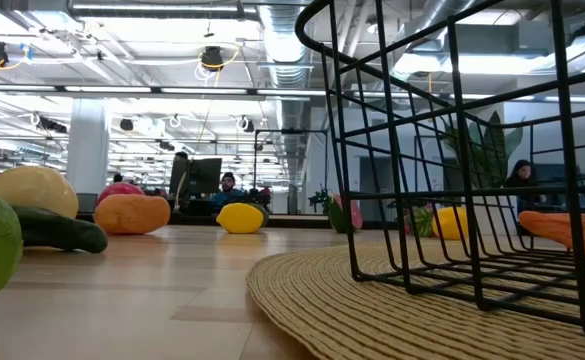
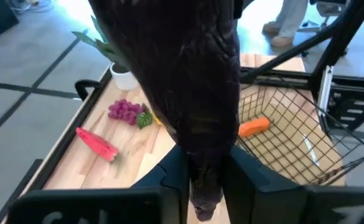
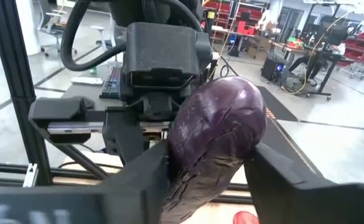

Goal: Build produce basket
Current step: Put the eggplant into the mesh basket

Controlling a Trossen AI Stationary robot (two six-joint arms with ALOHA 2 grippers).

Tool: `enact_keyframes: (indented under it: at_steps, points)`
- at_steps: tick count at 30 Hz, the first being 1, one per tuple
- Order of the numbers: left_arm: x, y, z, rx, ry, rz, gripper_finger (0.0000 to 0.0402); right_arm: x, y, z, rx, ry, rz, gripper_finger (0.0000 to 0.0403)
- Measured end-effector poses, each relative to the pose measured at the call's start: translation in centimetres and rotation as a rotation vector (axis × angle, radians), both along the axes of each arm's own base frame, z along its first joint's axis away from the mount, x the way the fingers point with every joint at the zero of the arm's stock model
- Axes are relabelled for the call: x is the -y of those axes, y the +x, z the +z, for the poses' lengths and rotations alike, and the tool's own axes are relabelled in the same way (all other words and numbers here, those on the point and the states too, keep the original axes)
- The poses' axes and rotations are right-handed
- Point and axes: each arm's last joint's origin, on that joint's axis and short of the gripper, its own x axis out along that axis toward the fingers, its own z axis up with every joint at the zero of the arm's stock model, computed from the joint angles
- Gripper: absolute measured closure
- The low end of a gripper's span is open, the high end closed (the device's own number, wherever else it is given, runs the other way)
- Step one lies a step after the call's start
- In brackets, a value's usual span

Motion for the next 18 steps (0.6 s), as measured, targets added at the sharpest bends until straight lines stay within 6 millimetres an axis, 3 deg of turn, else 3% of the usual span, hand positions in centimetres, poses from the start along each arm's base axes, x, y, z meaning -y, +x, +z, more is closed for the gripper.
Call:
enact_keyframes:
  at_steps: [4, 11, 14, 18]
  points:
    - [0.0, 0.0, -0.3, -0.026, 0.033, -0.001, 0.0302, 0.1, 0.3, -0.4, -0.022, -0.012, -0.006, 0.0303]
    - [0.1, -0.1, -0.3, -0.039, 0.008, -0.035, 0.0212, 0.2, -0.3, -0.3, -0.045, -0.041, -0.021, 0.0304]
    - [0.3, -0.1, -0.2, -0.037, -0.035, -0.086, 0.0189, 0.6, -1.3, -0.1, -0.093, -0.062, -0.096, 0.0304]
    - [0.3, -0.2, -0.3, -0.052, -0.049, -0.111, 0.0173, 1.3, -4.2, 0.6, -0.179, -0.075, -0.219, 0.0304]
